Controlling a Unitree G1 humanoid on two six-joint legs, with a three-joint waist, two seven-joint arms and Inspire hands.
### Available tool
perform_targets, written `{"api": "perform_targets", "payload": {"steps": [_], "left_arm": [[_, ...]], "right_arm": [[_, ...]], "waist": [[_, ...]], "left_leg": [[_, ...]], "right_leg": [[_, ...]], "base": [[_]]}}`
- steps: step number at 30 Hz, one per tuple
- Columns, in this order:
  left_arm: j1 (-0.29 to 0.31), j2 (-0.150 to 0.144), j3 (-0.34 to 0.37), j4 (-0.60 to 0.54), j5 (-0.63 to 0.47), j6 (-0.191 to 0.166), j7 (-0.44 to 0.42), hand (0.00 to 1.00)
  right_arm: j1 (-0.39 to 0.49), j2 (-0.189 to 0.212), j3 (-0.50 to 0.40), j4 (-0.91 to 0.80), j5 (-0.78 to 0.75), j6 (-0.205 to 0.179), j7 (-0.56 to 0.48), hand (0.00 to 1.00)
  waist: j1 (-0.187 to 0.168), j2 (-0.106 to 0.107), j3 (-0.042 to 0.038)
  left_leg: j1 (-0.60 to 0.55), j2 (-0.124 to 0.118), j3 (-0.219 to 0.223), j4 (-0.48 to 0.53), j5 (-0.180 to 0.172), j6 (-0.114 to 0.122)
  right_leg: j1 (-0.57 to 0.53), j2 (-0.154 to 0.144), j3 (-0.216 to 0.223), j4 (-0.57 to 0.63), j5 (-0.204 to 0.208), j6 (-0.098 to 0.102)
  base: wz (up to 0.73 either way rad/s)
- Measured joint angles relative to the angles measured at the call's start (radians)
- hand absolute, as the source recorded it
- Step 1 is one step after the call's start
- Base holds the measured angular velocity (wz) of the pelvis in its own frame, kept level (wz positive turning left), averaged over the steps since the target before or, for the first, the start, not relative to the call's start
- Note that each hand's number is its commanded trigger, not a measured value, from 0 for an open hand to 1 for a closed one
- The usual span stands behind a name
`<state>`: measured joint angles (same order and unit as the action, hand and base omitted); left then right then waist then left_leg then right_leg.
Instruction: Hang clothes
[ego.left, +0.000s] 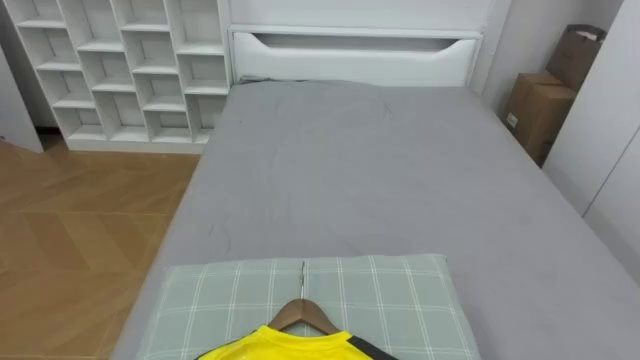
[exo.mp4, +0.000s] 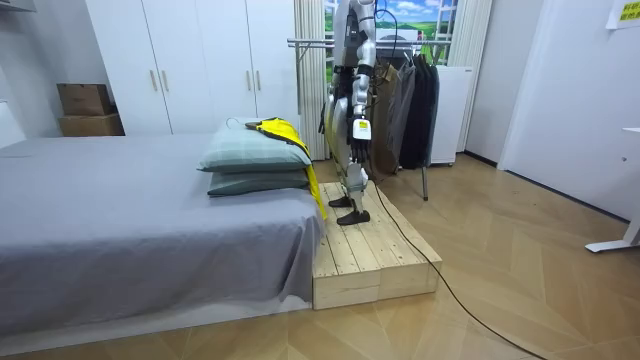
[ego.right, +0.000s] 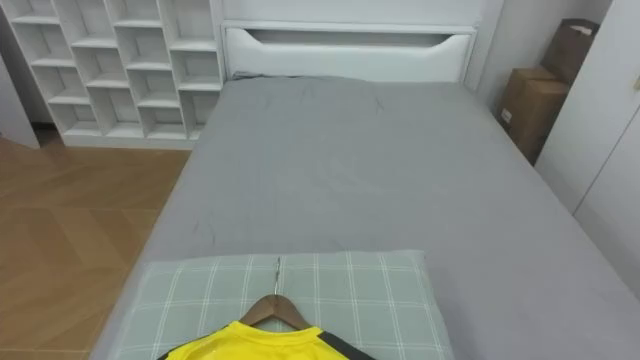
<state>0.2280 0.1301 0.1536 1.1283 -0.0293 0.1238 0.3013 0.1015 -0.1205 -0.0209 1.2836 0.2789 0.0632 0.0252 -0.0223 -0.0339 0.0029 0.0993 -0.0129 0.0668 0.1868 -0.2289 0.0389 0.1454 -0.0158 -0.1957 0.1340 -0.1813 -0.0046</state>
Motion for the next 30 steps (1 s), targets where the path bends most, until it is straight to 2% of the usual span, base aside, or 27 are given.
{"api": "perform_targets", "payload": {"steps": [10,18,30], "left_arm": [[-0.004,0.000,0.000,0.000,-0.001,-0.015,0.023,0.00],[-0.005,-0.002,-0.001,0.000,-0.014,-0.042,0.022,0.00],[-0.006,-0.004,-0.001,0.000,-0.020,-0.042,0.022,0.00]], "right_arm": [[0.000,-0.001,0.018,-0.003,-0.009,-0.010,-0.025,0.00],[0.000,-0.001,0.019,-0.003,-0.011,-0.014,-0.014,0.00],[0.004,-0.001,0.022,-0.002,-0.009,-0.020,-0.013,0.00]], "waist": [[0.000,0.001,-0.0001],[0.001,-0.002,0.0016],[0.001,0.000,0.0002]], "left_leg": [[0.000,0.000,0.000,0.000,0.000,0.000],[0.000,0.000,0.001,-0.003,0.000,0.000],[0.000,0.000,0.002,-0.005,0.000,0.000]], "right_leg": [[-0.001,0.000,0.001,0.001,0.000,0.000],[-0.002,0.000,0.001,0.000,0.000,0.000],[-0.002,0.001,0.000,0.001,0.000,0.000]], "base": [[0.00],[0.00],[0.00]]}}
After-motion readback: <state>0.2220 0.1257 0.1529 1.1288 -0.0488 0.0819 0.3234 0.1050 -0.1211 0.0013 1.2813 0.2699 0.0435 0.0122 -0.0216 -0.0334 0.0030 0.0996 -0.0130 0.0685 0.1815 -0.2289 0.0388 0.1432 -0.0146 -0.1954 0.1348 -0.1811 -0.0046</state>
